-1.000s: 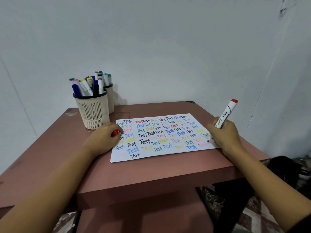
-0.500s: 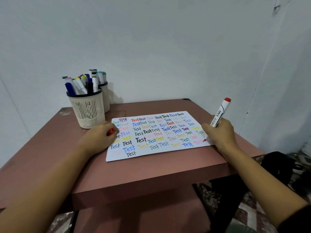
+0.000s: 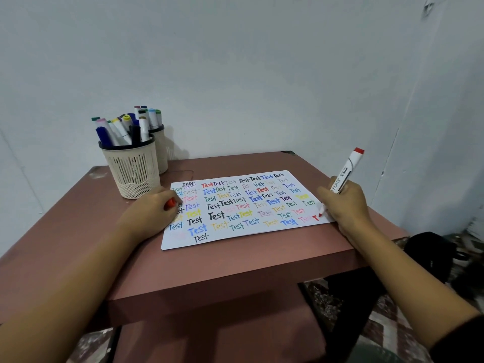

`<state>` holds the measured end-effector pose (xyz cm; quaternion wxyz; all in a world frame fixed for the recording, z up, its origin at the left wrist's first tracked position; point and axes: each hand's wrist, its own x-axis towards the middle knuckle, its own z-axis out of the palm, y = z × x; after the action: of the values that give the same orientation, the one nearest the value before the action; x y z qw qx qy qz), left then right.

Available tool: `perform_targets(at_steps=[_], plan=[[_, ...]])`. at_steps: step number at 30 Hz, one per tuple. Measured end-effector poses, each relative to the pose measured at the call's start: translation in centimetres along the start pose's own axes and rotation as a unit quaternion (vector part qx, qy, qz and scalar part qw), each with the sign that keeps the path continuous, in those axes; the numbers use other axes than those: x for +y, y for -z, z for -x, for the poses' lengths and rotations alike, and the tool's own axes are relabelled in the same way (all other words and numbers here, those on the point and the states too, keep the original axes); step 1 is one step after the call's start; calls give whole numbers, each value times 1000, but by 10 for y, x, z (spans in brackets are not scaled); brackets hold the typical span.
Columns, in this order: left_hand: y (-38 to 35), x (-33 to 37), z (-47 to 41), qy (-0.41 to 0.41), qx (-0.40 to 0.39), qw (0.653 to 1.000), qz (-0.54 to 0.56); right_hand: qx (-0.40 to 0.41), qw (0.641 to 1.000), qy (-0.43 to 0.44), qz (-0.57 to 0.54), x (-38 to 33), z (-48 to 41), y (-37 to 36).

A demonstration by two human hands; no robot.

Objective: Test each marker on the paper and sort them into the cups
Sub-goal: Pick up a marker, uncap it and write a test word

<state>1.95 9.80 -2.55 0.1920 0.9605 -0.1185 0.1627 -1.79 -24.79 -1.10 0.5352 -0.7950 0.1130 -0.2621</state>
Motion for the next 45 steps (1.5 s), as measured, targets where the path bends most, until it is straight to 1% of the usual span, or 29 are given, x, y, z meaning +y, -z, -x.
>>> perform_targets(at_steps=[3,10,12,17,21,28,30,33,35,40,43,45], plan=[[0,1,1,1,-1,1000,-1,-4,999,6,36,0,1,-2],[0,2,0,1,-4,1000,-7,-17,999,3,34,1,1,0],[1,2,0,1,-4,1000,-6,-9,999,4,44,1,1,0],[1,3,0,3,-7,1000,-5,31,999,4,17,2,-1,2],[1,2,1,2,-6,1000,-5,10,999,5,30,3,0,1],[1,3,1,0,-4,1000,-7,12,999,3,47,2,0,0],[1,4,1,3,-2,1000,-6,5,999,2,34,2,0,1],[1,6,2,8,-1,1000,-8,35,999,-4,1,4,-1,2],[2,6,2,6,-2,1000,-7,42,999,-3,6,4,-2,2],[2,7,2,7,-2,1000,-9,22,999,-3,34,6,-3,-1],[2,8,3,9,-1,1000,-10,14,1000,-1,28,5,-4,-1],[2,8,2,8,-3,1000,-10,26,1000,-8,11,6,-4,0]])
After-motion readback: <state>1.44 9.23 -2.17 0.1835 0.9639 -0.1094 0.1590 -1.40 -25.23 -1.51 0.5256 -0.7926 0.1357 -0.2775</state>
